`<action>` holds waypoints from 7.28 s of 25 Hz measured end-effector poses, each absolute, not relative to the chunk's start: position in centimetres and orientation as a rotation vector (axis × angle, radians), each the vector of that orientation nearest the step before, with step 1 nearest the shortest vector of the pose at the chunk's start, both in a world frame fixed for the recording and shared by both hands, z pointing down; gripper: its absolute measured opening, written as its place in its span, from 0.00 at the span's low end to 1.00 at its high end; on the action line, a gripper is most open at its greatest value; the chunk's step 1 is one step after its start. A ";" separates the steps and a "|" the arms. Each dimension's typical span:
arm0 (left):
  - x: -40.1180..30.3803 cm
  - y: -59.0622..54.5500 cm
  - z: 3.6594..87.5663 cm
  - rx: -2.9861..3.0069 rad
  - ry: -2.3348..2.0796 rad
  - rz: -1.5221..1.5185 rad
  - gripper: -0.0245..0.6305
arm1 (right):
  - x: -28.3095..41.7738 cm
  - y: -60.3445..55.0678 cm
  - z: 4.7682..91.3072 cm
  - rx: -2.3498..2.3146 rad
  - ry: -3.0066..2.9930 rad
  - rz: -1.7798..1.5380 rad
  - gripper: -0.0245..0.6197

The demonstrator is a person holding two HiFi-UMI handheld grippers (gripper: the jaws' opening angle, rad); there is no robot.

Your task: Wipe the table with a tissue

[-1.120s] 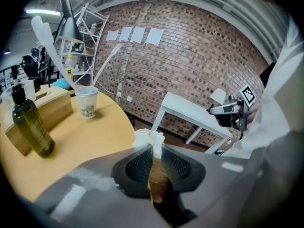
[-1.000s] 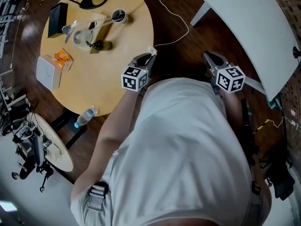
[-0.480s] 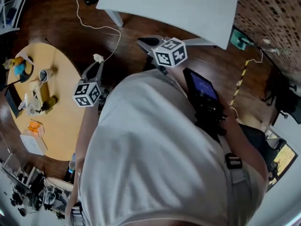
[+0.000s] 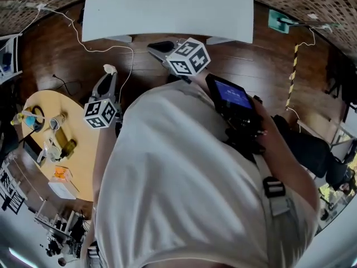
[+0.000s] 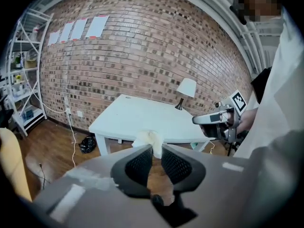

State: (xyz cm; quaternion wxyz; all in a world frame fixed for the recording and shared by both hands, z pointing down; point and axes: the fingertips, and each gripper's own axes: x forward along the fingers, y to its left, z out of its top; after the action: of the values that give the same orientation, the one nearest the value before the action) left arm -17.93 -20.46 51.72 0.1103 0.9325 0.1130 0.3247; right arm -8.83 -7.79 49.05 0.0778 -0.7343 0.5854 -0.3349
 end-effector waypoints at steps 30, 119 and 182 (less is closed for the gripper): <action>-4.0 -25.4 55.5 2.676 0.349 1.057 0.15 | 1.5 -2.3 51.2 -2.369 1.344 -1.041 0.06; 12.7 -26.7 63.6 2.646 0.683 1.681 0.14 | 18.8 -5.3 51.3 -2.431 1.033 -1.104 0.06; 28.1 -36.9 62.8 2.645 0.566 1.675 0.13 | 17.0 -0.8 51.8 -2.463 0.733 -1.072 0.06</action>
State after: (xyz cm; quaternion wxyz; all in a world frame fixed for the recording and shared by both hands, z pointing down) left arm 28.07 -36.91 62.78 -0.0200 0.8312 0.1777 0.5263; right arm 17.02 -0.85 51.81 0.1776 -0.8706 0.2590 -0.3787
